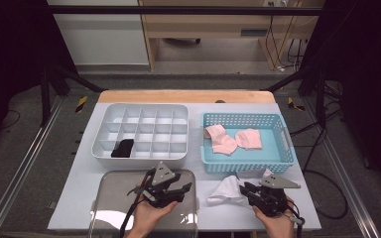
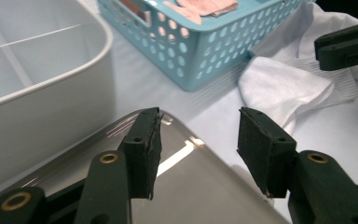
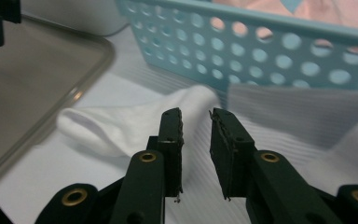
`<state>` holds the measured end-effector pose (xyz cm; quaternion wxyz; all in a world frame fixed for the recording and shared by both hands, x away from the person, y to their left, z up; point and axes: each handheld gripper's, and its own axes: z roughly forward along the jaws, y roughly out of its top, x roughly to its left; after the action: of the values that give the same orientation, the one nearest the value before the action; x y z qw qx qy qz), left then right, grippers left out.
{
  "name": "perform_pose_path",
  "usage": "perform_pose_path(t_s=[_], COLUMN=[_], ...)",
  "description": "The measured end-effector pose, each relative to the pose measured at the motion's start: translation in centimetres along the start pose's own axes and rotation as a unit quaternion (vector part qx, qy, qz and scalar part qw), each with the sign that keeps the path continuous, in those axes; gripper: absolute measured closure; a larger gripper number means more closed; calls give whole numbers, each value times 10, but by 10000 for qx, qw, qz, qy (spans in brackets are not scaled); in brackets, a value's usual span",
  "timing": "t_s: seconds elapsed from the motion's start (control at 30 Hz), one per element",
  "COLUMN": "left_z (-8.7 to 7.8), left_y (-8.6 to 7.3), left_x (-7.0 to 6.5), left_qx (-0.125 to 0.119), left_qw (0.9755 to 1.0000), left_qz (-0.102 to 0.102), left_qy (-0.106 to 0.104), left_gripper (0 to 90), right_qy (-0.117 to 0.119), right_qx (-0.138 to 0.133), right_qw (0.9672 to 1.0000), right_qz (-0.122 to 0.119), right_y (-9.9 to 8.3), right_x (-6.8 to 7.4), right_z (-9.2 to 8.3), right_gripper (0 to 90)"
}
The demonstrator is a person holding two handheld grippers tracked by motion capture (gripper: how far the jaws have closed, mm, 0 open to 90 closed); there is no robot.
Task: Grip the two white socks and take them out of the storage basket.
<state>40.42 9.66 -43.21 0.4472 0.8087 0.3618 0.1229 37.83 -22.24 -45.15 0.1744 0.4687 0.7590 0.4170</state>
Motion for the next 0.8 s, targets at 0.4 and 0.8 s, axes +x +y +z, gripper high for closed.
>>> perform_pose_path(t_s=[0.4,0.8], left_z=[34,36], left_y=[6,8], left_x=[-22,-22], left_qx=[341,288], left_qw=[9991,9989], left_qz=[105,68], left_qy=[-243,-353], left_gripper=[497,529], right_qy=[-569,-676], right_qx=[169,658], right_qw=[9981,9954], right_qz=[149,131], right_y=[-13,-21], right_x=[-21,-29], right_z=[-1,7], right_gripper=[641,736])
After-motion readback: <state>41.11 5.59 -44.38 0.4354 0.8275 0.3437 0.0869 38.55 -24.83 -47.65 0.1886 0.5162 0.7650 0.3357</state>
